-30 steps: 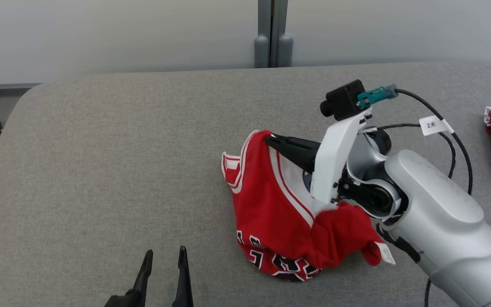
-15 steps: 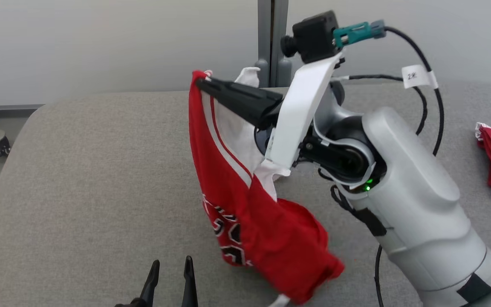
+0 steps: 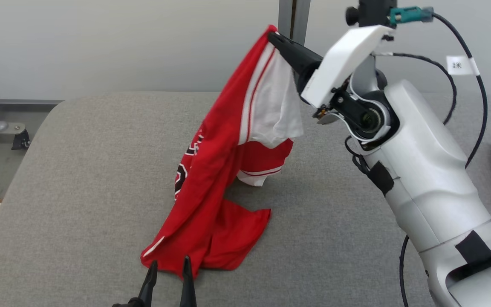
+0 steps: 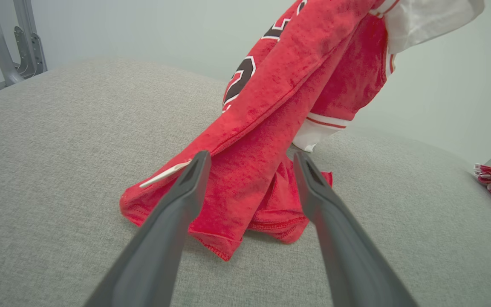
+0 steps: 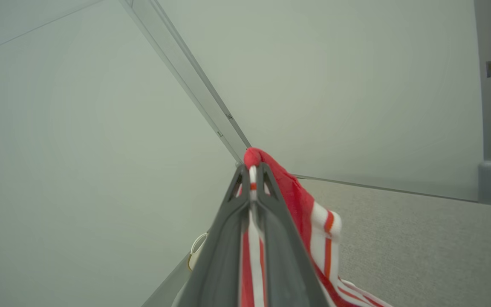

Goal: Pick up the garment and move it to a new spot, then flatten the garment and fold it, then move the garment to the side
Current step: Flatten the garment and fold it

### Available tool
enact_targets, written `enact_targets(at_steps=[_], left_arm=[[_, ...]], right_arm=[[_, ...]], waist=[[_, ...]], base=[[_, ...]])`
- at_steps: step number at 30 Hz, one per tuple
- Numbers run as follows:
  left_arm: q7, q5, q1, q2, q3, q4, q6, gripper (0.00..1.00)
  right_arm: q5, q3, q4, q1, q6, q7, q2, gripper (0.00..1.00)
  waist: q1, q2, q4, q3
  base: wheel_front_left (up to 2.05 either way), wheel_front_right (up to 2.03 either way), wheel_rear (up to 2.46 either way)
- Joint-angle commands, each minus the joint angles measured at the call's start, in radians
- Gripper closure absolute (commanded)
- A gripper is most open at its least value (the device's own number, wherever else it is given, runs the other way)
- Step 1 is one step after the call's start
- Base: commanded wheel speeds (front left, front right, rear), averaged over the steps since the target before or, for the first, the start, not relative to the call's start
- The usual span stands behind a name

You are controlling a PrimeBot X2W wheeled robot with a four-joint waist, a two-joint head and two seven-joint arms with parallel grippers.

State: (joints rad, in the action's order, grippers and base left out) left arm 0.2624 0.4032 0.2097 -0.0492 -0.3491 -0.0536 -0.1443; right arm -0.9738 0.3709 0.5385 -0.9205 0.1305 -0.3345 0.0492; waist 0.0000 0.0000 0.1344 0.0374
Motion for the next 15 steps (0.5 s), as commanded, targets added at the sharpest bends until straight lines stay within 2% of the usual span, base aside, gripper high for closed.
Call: enact_targets(at_steps=[1, 8, 15], left_arm=[[0.003, -0.005, 0.001, -0.004, 0.009, 0.005, -0.003, 0.00], [0.003, -0.024, 0.005, -0.004, 0.018, 0.004, 0.003, 0.00], [0.003, -0.041, -0.022, -0.004, 0.021, 0.003, 0.005, 0.00]], right_arm=[[0.014, -0.031, 0.048, 0.027, 0.000, 0.018, 0.003, 1.00], [0.078, -0.221, 0.205, 0.082, 0.000, 0.078, 0.003, 1.00], [0.130, -0.398, 0.207, 0.147, 0.000, 0.064, 0.003, 1.00]], waist=[[0.0000, 0.0000, -0.002, -0.005], [0.0000, 0.0000, -0.042, -0.032], [0.0000, 0.0000, -0.098, -0.053]], base=[[0.00, 0.00, 0.00], [0.00, 0.00, 0.00], [0.00, 0.00, 0.00]])
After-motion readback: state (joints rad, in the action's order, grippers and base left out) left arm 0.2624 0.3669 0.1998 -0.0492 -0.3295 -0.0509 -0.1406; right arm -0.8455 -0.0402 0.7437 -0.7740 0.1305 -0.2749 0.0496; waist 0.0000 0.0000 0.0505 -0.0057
